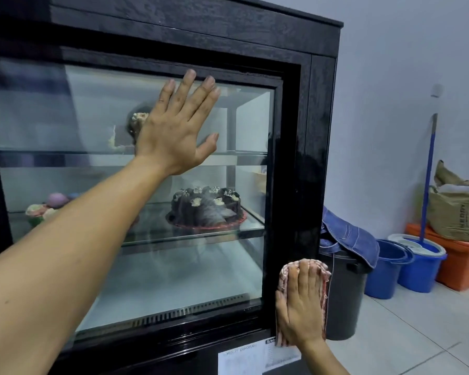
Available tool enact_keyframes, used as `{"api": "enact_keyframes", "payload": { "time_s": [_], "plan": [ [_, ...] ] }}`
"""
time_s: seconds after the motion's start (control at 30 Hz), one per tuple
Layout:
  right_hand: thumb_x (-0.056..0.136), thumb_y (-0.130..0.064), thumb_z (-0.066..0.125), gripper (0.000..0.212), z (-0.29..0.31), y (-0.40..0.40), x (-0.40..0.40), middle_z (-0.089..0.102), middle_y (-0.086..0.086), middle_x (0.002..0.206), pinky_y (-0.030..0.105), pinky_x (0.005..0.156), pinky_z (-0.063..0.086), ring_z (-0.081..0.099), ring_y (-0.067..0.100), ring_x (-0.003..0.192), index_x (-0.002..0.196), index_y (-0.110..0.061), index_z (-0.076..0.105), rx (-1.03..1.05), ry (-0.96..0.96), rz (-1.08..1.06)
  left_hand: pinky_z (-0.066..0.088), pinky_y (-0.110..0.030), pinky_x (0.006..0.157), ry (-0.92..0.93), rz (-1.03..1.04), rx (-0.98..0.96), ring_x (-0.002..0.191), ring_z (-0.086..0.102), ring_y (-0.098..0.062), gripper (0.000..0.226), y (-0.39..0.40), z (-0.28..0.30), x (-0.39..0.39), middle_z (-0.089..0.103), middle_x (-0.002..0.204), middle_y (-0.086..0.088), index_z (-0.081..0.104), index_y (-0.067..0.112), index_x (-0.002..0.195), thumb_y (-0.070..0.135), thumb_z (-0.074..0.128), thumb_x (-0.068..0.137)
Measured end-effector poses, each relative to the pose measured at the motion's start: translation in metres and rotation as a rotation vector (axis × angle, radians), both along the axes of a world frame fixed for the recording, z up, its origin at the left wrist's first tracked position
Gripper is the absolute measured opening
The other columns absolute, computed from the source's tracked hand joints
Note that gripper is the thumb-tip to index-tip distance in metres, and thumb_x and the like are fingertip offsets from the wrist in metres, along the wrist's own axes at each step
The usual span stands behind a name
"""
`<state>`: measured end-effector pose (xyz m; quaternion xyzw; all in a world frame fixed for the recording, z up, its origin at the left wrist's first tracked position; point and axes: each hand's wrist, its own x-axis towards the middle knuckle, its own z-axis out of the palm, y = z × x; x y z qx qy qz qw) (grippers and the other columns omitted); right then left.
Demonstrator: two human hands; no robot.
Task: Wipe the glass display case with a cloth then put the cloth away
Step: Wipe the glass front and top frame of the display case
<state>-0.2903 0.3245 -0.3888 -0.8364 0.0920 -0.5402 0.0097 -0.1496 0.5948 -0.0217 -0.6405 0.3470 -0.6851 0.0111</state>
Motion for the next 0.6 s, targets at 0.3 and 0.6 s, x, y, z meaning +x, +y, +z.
{"api": "enact_keyframes", "payload": {
  "time_s": [0.3, 0.6],
  "plan": [
    [0.108, -0.029, 0.032, 0.065, 0.272, -0.002, 0.012, 0.003, 0.013, 0.175, 0.043, 0.131, -0.005, -0.002, 0.023, 0.162, 0.167, -0.009, 0.013, -0.042, -0.207, 0.057, 0.005, -0.05, 0.131, 0.001, -0.003, -0.005, 0.161, 0.006, -0.031, 0.078, -0.001, -0.001, 0.002, 0.009, 0.175, -0.003, 0.012, 0.017, 0.168, 0.055, 0.034, 0.104],
    [0.108, -0.025, 0.036, 0.066, 0.239, 0.0, 0.009, -0.001, 0.01, 0.175, 0.047, 0.131, 0.0, -0.006, 0.021, 0.162, 0.167, -0.009, 0.011, -0.033, -0.243, 0.064, 0.01, -0.052, 0.13, -0.008, 0.014, -0.002, 0.162, 0.005, -0.03, 0.078, -0.001, -0.001, 0.002, 0.01, 0.175, -0.004, 0.013, 0.016, 0.168, 0.057, 0.031, 0.104]
  ]
}}
